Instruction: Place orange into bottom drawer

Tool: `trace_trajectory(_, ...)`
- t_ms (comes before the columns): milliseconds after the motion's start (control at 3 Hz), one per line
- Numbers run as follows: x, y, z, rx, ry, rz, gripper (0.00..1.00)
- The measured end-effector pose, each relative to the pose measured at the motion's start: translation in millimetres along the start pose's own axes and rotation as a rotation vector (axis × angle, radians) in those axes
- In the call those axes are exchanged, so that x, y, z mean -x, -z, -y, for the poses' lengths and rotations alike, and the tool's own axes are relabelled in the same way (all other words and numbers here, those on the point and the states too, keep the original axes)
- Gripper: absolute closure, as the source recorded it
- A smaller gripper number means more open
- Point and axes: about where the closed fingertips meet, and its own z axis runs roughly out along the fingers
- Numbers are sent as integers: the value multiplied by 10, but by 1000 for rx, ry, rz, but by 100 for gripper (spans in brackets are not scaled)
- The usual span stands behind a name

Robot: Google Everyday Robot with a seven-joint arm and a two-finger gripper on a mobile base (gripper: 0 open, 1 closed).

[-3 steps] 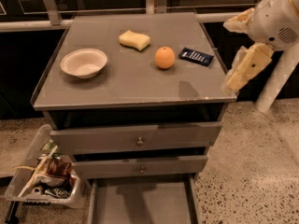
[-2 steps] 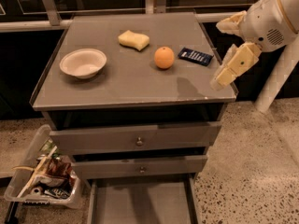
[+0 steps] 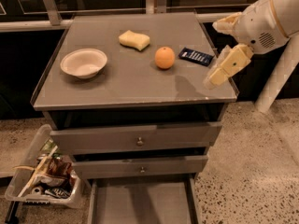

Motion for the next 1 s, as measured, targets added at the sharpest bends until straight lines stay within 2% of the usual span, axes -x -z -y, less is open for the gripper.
trace_trajectory(333,46,-283,216,-44,-23,63,0)
trace_trajectory(1000,-1,-778,586,-90,-68,159,0)
